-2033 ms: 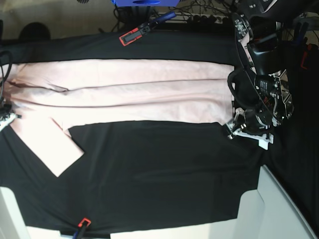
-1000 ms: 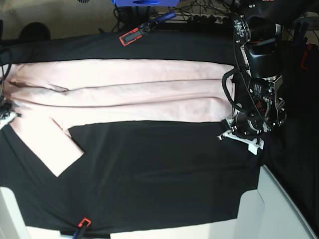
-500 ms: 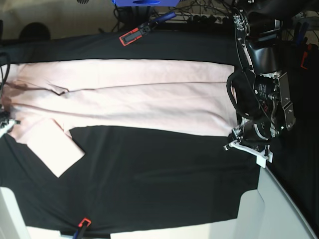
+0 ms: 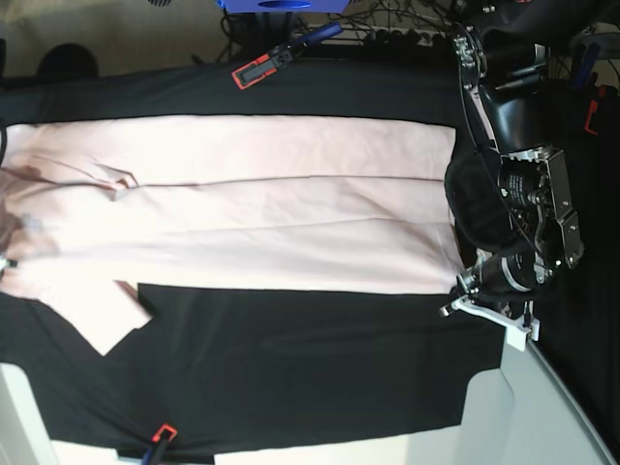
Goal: Fold the T-shirt properly
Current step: 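Pull the grasped edge away from the shoulder edge with the left gripper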
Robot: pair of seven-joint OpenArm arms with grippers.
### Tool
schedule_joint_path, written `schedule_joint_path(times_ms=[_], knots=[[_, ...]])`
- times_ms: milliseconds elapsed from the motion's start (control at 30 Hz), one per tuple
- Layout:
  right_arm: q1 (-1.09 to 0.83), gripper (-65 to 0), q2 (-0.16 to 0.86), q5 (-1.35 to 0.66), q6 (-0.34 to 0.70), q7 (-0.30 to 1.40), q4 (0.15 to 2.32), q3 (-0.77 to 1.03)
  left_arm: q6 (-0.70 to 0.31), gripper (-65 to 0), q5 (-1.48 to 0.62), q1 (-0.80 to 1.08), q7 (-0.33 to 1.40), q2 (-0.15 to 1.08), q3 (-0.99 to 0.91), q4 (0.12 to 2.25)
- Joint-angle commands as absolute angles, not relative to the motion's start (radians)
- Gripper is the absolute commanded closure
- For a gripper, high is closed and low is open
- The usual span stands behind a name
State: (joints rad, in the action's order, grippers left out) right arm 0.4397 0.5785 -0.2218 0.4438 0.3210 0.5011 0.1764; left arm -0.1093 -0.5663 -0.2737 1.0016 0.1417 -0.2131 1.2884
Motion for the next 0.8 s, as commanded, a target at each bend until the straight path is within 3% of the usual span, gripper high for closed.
schedule_joint_path(times_ms=[0,767], knots=[[0.469,0.0,0.621,-0.229,0.433,0.295,0.519,0.183,-0.111,0.0,-0.573,-0.298,0.981,0.154,-0.216,1.310],[0.570,0.0,0.656,-0.234,0.437,0.289,0.519,0.185,-0.111,0.0,-0.573,-0.321,0.977,0.151,-0.217,1.372]])
